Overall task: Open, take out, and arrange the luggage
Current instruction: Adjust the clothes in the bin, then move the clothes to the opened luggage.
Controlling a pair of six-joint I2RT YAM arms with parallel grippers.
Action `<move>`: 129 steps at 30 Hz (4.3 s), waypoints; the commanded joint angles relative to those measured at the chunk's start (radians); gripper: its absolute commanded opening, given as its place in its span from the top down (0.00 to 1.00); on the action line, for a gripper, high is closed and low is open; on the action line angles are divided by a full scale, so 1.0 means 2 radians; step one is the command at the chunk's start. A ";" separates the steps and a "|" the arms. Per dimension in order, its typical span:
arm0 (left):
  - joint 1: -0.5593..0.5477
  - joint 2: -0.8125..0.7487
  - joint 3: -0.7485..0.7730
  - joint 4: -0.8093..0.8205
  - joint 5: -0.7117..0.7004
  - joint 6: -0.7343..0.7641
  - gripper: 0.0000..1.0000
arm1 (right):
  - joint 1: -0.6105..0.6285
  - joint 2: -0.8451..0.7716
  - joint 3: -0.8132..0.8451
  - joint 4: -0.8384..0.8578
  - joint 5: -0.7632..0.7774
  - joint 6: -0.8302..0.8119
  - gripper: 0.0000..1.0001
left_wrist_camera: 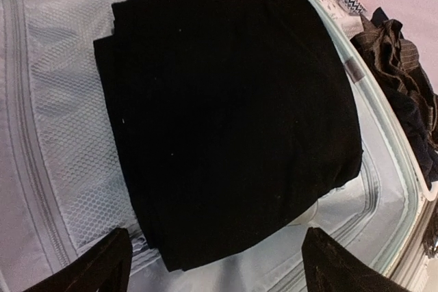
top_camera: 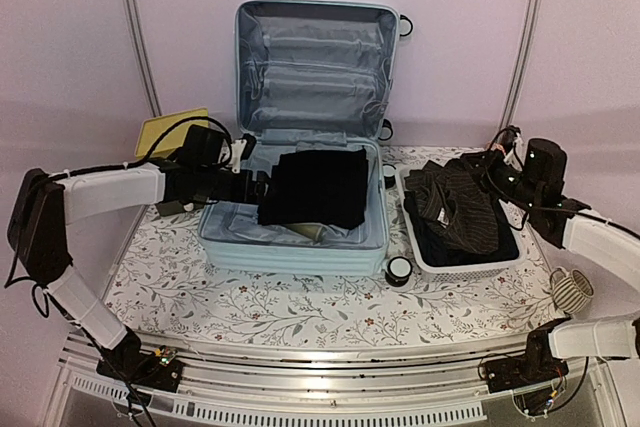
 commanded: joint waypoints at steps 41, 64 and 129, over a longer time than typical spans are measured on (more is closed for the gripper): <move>-0.001 -0.230 -0.146 0.076 0.000 0.042 0.02 | 0.239 0.315 0.367 -0.266 0.024 -0.849 0.28; 0.036 -0.214 -0.110 0.055 0.040 0.050 0.02 | 0.278 0.485 0.481 -0.370 0.123 -0.940 0.28; -0.052 -0.237 -0.148 0.064 0.089 0.065 0.02 | 0.369 0.333 0.493 -0.629 0.016 -0.815 0.97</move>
